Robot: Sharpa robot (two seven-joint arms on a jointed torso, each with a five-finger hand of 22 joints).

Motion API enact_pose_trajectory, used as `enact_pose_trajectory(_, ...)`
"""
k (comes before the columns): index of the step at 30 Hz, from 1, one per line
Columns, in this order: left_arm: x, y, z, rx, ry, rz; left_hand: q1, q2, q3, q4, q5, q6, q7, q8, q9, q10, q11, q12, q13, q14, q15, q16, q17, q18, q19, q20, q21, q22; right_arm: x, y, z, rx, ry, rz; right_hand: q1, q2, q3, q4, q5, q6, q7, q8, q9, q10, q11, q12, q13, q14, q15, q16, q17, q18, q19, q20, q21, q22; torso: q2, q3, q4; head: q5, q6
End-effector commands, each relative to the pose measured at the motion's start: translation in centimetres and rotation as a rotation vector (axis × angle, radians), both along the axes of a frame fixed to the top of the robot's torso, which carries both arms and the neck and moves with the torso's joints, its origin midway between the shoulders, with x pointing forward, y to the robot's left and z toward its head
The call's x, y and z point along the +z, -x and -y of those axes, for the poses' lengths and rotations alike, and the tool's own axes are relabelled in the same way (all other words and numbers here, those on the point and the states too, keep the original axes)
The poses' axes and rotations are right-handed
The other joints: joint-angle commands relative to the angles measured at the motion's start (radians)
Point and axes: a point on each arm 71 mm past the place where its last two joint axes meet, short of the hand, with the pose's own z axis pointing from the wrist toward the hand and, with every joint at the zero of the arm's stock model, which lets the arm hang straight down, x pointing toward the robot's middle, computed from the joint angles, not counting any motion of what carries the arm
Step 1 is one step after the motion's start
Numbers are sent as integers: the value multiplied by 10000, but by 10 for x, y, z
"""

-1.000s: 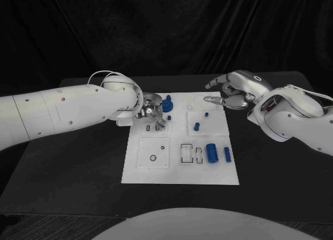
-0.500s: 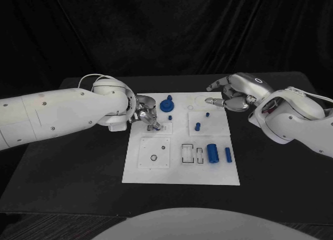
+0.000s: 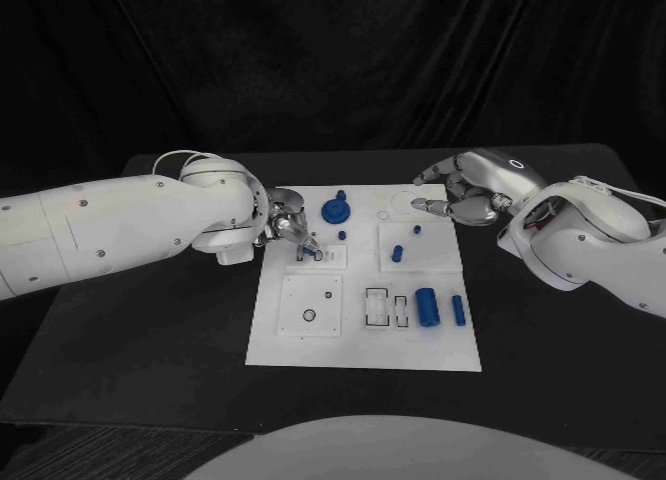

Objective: Assemble the parts on the task board

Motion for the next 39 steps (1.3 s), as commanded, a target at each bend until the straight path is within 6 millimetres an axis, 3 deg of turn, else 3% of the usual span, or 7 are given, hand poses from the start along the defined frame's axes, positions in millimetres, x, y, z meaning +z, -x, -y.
enact_pose_trajectory(1,1,-3,1,492,304,172,-140,55,541,-419,-12,224,-211,-54,16,1061,-74,28,2619,1039,-66,27,2629,117,42,-49,-38,1303,-2,0,0,-142,108,-130,88,3,4,-70,114,102,11,-5,-5,1035,59,14,2573,652,75,-39,447,163,270,55,-49,1888,2,0,-3,22,-2)
enact_pose_trajectory(16,-9,-5,8,632,525,296,-221,102,590,-348,-103,148,-192,-153,12,1061,-64,28,2619,1039,-66,27,2629,154,-72,-57,-148,1199,-3,0,-1,-149,123,-170,197,26,36,-143,398,135,19,-34,-17,1025,62,7,2555,650,77,-51,426,164,271,56,-66,1886,6,3,-19,14,-2)
enact_pose_trajectory(39,-18,-1,7,523,390,-41,-195,117,645,-380,-77,120,-188,-193,18,1061,-62,28,2619,1039,-63,27,2629,170,-125,-57,-202,1152,-5,0,0,-146,135,-199,230,15,43,-170,500,141,19,-44,-21,1024,64,6,2553,649,78,-55,419,166,269,55,-77,1884,-7,1,-23,100,-2)
